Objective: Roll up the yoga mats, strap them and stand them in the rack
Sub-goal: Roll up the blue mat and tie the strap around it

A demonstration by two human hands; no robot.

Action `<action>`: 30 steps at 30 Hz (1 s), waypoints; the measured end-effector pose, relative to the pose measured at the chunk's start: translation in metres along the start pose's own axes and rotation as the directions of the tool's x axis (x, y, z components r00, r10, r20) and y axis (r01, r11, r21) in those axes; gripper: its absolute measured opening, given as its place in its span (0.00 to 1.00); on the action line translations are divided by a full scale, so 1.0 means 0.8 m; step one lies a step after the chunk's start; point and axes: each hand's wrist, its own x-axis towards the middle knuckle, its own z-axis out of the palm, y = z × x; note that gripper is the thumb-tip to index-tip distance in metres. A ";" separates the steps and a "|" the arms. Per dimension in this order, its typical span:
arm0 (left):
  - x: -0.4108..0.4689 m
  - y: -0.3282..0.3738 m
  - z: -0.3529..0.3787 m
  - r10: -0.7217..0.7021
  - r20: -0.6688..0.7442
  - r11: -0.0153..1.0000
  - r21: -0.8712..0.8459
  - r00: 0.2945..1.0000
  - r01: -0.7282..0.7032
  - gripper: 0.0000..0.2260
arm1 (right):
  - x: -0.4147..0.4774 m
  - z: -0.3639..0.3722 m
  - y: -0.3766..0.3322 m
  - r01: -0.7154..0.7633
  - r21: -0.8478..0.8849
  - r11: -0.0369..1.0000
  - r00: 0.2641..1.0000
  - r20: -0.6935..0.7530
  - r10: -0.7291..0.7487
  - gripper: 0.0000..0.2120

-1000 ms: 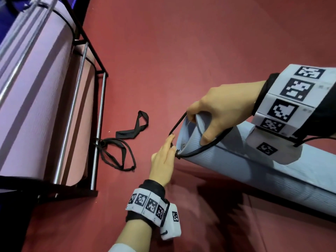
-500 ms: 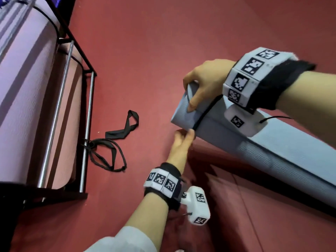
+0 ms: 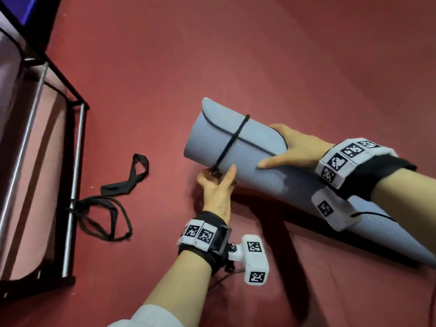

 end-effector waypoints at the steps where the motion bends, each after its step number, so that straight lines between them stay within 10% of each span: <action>1: 0.002 -0.003 -0.003 0.027 -0.009 0.998 0.051 1.000 -0.026 0.21 | 0.002 -0.003 0.005 0.011 -0.028 1.000 0.999 0.040 -0.010 0.56; 8: 0.010 -0.006 -0.008 0.086 -0.043 0.980 0.181 0.995 -0.077 0.13 | 0.013 0.008 0.014 0.053 -0.288 0.956 0.994 -0.079 -0.079 0.55; 14: 0.007 0.017 -0.004 0.218 0.140 0.805 0.533 0.966 -0.259 0.08 | 0.039 -0.014 -0.032 0.149 -0.142 0.979 0.956 -0.232 -0.179 0.49; 24: 0.004 0.018 0.015 -0.178 0.285 0.927 0.370 0.942 0.064 0.56 | 0.075 -0.082 -0.133 0.291 0.268 0.919 0.902 -0.396 -0.171 0.45; 30: 0.030 0.035 0.008 -0.039 0.119 0.988 0.151 0.992 0.021 0.36 | 0.057 -0.011 -0.044 0.134 0.417 0.899 0.983 0.057 -0.173 0.39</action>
